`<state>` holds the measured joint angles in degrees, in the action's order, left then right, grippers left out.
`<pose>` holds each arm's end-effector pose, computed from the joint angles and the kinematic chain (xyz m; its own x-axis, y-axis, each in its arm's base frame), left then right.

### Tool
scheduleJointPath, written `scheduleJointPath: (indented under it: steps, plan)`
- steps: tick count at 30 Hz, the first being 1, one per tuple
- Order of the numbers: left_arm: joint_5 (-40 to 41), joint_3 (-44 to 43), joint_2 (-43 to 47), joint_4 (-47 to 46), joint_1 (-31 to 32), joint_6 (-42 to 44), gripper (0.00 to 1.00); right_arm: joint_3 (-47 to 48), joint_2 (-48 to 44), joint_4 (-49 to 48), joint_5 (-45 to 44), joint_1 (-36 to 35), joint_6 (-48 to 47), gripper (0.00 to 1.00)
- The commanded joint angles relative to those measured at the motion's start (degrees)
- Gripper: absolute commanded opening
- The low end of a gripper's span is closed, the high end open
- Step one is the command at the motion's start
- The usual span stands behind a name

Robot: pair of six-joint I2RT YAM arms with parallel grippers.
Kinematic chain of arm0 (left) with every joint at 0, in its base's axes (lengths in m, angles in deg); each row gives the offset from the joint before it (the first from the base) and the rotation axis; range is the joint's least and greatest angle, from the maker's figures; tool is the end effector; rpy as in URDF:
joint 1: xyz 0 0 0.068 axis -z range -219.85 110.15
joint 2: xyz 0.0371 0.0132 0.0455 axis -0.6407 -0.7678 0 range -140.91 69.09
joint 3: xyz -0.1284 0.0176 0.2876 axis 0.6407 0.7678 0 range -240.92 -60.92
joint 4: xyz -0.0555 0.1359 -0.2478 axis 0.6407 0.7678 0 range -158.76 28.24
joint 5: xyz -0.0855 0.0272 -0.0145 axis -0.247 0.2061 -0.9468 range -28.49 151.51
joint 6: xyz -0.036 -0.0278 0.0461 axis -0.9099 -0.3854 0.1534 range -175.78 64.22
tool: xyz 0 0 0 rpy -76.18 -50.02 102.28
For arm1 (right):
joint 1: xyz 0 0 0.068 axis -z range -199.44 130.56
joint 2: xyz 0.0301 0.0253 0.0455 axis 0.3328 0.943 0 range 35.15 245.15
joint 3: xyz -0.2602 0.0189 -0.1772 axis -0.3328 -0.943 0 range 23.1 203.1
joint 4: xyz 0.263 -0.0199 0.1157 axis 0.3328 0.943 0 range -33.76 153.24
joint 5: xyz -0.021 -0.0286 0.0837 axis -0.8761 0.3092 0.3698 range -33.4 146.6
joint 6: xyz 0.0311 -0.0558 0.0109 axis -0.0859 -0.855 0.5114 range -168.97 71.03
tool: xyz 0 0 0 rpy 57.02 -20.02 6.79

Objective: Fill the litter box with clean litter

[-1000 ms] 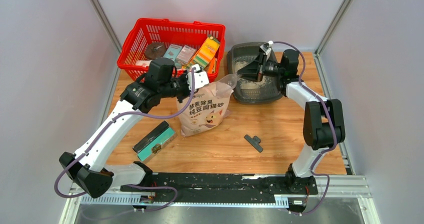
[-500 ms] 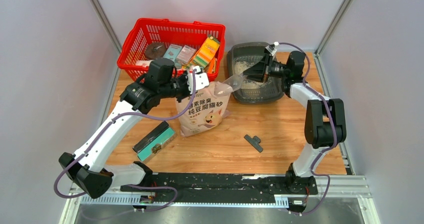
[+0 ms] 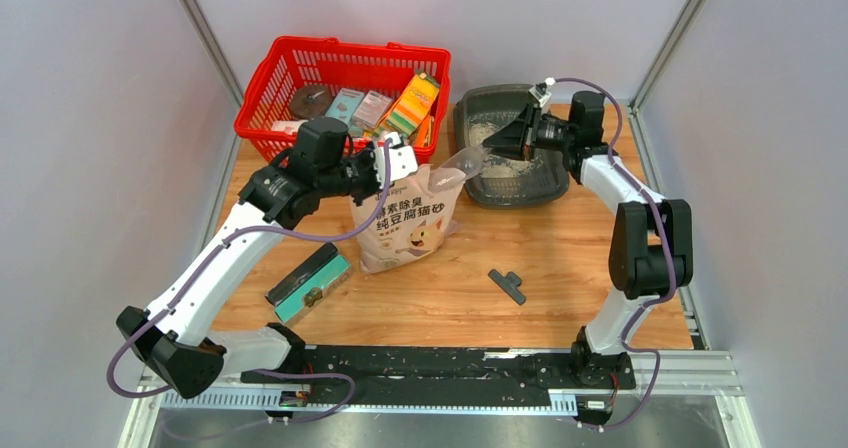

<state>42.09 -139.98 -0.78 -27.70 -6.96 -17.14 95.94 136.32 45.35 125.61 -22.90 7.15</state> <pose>0.2239 -0.1647 0.4412 0.1215 0.6227 -0.7730 0.8620 0.3199 0.3932 0.4328 0.0734 0.3111 -0.9228 0.2421 -0.2996 -0.2594 0.1844 0.9480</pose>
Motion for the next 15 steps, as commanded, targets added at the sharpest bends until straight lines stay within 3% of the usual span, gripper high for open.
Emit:
scheduleJointPath:
  steps: [1,8,15]
  plan:
    - [-0.8,-1.5,4.6,-8.5,0.0,0.0,0.00,-2.2,-1.5,-5.8,-0.4,-0.3,5.5,0.00]
    - [-0.9,-1.4,4.3,-7.7,0.0,0.4,0.00,-1.2,-0.8,-12.1,0.9,1.0,12.4,0.00]
    - [-1.6,-1.6,4.1,-8.3,0.0,-0.6,0.00,4.1,0.5,-6.9,1.4,7.0,7.7,0.00]
